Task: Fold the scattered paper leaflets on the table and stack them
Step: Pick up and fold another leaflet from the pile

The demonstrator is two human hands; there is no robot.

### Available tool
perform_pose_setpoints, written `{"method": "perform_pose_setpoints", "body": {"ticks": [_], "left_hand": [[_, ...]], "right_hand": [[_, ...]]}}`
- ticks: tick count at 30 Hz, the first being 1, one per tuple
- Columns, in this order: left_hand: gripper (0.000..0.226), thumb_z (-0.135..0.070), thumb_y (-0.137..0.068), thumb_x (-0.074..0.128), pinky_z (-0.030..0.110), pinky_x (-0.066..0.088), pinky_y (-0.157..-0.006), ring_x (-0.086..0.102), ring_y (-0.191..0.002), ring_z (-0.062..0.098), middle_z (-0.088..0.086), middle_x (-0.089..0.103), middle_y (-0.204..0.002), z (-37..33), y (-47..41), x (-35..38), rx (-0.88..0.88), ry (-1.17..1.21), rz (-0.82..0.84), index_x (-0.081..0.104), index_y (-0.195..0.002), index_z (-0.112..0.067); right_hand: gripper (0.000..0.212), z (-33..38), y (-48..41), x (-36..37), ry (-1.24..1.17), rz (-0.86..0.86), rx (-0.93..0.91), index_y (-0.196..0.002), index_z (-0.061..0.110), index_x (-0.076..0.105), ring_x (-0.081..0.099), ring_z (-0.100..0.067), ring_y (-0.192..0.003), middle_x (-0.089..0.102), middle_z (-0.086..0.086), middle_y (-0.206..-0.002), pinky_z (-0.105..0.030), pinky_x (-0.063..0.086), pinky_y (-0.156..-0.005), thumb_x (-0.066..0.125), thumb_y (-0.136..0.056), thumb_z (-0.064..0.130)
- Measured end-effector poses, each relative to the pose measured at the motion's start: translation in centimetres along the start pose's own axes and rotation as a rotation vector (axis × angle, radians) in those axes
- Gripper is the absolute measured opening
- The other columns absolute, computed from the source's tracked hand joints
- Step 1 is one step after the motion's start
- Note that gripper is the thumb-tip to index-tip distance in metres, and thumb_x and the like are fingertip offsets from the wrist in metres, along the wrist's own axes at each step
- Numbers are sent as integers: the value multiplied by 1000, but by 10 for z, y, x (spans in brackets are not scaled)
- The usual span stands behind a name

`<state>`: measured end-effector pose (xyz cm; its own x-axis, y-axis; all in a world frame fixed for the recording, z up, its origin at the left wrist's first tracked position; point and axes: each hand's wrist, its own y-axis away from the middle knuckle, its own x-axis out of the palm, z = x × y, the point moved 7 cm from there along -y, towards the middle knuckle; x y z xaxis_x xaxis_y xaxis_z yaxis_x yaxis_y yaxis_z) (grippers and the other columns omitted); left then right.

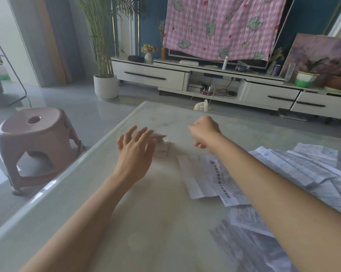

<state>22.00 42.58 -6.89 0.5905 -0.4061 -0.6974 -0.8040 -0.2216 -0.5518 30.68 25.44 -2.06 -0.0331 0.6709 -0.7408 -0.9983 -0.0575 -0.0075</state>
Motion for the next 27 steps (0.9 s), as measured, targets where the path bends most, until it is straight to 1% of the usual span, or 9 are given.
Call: {"method": "perform_pose_setpoints", "body": {"ticks": [3, 6, 7, 10, 12, 16, 20, 24, 27], "left_hand": [[52, -44, -92, 29, 39, 14, -108, 30, -136, 28, 6, 51, -138, -17, 7, -8, 117, -4, -42, 58, -125, -16], [48, -41, -91, 32, 36, 20, -105, 36, -132, 28, 6, 56, -132, -58, 23, -13, 176, 69, -42, 64, -113, -13], [48, -41, -90, 32, 36, 22, -103, 38, -131, 28, 6, 58, -130, -66, 28, -11, 180, 92, -20, 65, -110, -13], [43, -38, -91, 36, 34, 25, -101, 39, -131, 26, 3, 59, -128, -97, 39, 6, 191, 104, 94, 65, -111, -14], [31, -28, -95, 44, 32, 26, -101, 39, -130, 23, 0, 58, -129, -116, 42, 16, 130, 127, 166, 62, -115, -15], [25, -14, -93, 47, 25, 38, -86, 53, -108, 22, 2, 64, -115, -139, 51, 19, -62, 283, 226, 64, -111, -14], [24, -6, -93, 47, 15, 35, -74, 58, -99, 17, 0, 65, -105, -144, 75, 6, -282, 547, 99, 65, -107, -9], [31, -16, -94, 52, 24, 39, -93, 52, -118, 19, 2, 58, -123, -150, 77, -4, -310, 660, 88, 54, -124, -9], [60, -31, -87, 61, 23, 28, -103, 36, -133, 12, -4, 40, -142, -175, 75, -4, -237, 703, 262, 36, -140, -18]], "right_hand": [[11, -21, 20, -24, -70, 122, -82, -86, 11, 56, 52, -17, -52, 64, -10, -84, -23, 43, -48, 46, -89, 9], [4, -53, 50, -55, 49, 220, -174, -86, 16, 59, 56, -17, -76, 62, -6, -93, -29, 47, -71, 56, -88, 15], [10, -59, 58, -56, 130, 273, -201, -97, 17, 60, 57, -17, -88, 60, -3, -101, -28, 46, -78, 61, -87, 20], [69, -88, 90, -51, 300, 442, -170, -136, 18, 37, 47, -17, -119, 45, 5, -130, -29, 40, -98, 71, -80, 37], [81, -102, 110, -41, 379, 494, -194, -140, 20, 26, 46, -18, -122, 42, 5, -136, -33, 39, -102, 71, -76, 40], [41, -110, 125, -29, 508, 340, -286, -127, 16, 37, 54, -26, -108, 52, -7, -124, -35, 43, -89, 48, -89, 23], [33, -100, 132, -40, 594, 123, -412, -120, 12, 50, 57, -30, -107, 60, -11, -117, -35, 42, -86, 33, -93, 3], [36, -89, 143, -90, 214, -99, -473, -128, 12, 52, 60, -25, -97, 65, -8, -108, -32, 46, -79, 31, -99, 6], [25, -91, 157, -145, -223, -179, -475, -107, 9, 60, 57, -13, -69, 60, -3, -80, -23, 41, -60, 36, -100, 11]]}}
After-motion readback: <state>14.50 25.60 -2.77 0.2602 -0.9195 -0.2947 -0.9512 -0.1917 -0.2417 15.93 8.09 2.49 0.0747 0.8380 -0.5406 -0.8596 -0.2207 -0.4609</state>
